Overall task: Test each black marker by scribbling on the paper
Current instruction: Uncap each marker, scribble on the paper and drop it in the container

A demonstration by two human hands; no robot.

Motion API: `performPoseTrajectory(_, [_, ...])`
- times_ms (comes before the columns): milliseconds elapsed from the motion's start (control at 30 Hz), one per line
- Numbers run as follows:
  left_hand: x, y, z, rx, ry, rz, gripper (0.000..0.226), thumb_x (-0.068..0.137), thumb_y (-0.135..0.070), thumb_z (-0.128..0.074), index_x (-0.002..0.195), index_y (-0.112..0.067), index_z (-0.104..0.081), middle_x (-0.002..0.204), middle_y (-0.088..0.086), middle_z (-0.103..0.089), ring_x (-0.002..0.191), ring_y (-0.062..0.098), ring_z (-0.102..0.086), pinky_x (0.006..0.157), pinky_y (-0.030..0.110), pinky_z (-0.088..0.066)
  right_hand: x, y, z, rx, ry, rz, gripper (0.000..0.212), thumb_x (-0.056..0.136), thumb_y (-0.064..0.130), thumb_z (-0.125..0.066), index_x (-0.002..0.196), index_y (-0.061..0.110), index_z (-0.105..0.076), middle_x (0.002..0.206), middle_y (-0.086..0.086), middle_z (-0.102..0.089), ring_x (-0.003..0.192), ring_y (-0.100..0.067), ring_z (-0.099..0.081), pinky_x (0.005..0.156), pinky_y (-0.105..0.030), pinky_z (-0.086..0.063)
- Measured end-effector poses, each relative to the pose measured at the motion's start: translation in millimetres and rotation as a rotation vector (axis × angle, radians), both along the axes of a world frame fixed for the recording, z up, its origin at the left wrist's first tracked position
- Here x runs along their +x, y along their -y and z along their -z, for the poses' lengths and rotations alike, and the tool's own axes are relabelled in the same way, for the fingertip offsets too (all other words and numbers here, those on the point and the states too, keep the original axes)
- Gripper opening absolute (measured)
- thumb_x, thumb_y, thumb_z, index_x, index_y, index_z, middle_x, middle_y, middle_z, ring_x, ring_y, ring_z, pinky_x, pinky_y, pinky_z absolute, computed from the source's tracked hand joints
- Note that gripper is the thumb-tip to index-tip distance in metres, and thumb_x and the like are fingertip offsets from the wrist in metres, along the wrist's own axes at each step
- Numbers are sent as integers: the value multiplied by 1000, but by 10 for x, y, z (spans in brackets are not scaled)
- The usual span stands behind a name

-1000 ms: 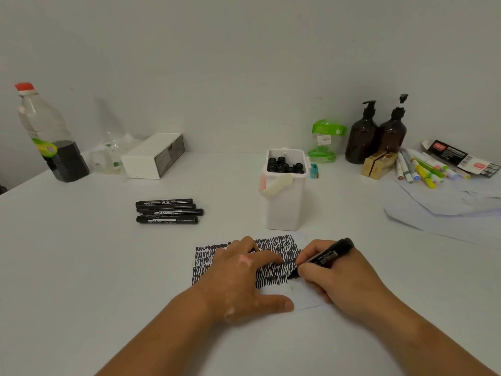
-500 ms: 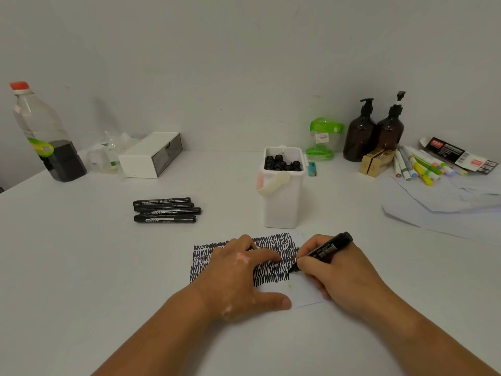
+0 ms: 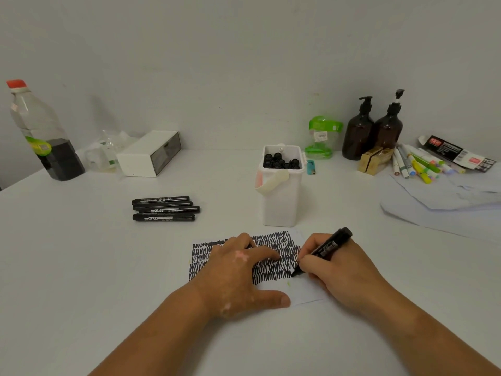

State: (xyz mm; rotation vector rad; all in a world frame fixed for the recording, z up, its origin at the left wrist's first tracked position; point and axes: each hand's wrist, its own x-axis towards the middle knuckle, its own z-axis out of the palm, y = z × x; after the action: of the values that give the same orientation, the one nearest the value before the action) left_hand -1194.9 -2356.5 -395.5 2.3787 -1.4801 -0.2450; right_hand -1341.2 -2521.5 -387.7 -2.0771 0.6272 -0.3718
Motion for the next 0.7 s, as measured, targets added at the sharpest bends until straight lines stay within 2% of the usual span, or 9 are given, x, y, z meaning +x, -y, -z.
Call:
performPoseTrajectory(100, [-5, -3, -10, 2, -10, 3, 80, 63, -85, -62, 134, -55, -42, 107, -15, -40, 105, 8, -38, 103, 33, -34, 12, 25, 27, -25, 10, 43, 5, 76, 31, -69, 80, 32, -70, 59, 11, -67, 50, -2, -55, 47, -11, -36])
performPoseTrajectory(200, [-6, -12, -12, 0, -15, 5, 80, 63, -85, -62, 135, -54, -42, 108, -15, -40, 104, 7, -37, 103, 33, -34, 20, 32, 25, -19, -2, 46, 8, 74, 34, -69, 81, 30, -69, 59, 12, -65, 50, -2, -54, 46, -11, -35])
performPoseTrajectory(300, [-19, -5, -18, 6, -3, 6, 82, 63, -86, -62, 136, -54, -40, 107, -16, -40, 103, 7, -37, 101, 32, -34, 8, 11, 14, 1, -11, 14, 25, 62, 42, -61, 79, 25, -68, 55, 12, -61, 49, -3, -49, 48, -17, -35])
performPoseTrajectory(400, [-13, -20, -35, -40, -31, 15, 84, 65, -82, -65, 139, -51, -37, 107, -19, -43, 103, 3, -41, 98, 27, -35, 4, 17, 2, 47, 87, 70, 18, 64, 36, -62, 74, 23, -68, 52, 7, -60, 47, -6, -49, 49, -23, -35])
performPoseTrajectory(433, [-3, -32, -50, -93, -72, 8, 80, 68, -75, -69, 138, -50, -38, 105, -19, -46, 99, -2, -44, 93, 22, -36, -1, 36, -9, 120, 157, 100, 14, 65, 32, -63, 72, 20, -67, 51, 5, -58, 46, -9, -47, 48, -25, -34])
performPoseTrajectory(500, [35, -51, -92, -251, -194, -33, 62, 79, -45, -75, 132, -47, -43, 100, -19, -52, 82, -2, -49, 77, 13, -39, -17, 82, -51, 323, 301, 141, 8, 67, 24, -65, 68, 17, -62, 52, -3, -55, 45, -15, -43, 42, -26, -31])
performPoseTrajectory(567, [66, -65, -142, -386, -371, -82, 54, 86, -10, -62, 123, -46, -46, 100, -17, -60, 70, 5, -50, 63, 18, -44, -39, 124, -94, 454, 381, 140, 9, 70, 21, -68, 67, 18, -60, 56, -7, -56, 45, -16, -43, 39, -23, -31])
performPoseTrajectory(633, [64, -63, -167, -445, -492, -108, 60, 86, 6, -49, 120, -43, -47, 107, -18, -65, 75, 23, -55, 68, 32, -49, -50, 146, -108, 481, 408, 113, 11, 73, 22, -72, 68, 18, -63, 57, -8, -56, 45, -16, -43, 39, -22, -31])
performPoseTrajectory(700, [38, -50, -170, -489, -553, -112, 60, 89, 10, -49, 122, -39, -48, 112, -17, -68, 85, 25, -61, 76, 34, -52, -48, 160, -105, 467, 425, 84, 11, 75, 19, -77, 72, 15, -68, 55, -7, -51, 45, -16, -41, 40, -23, -32])
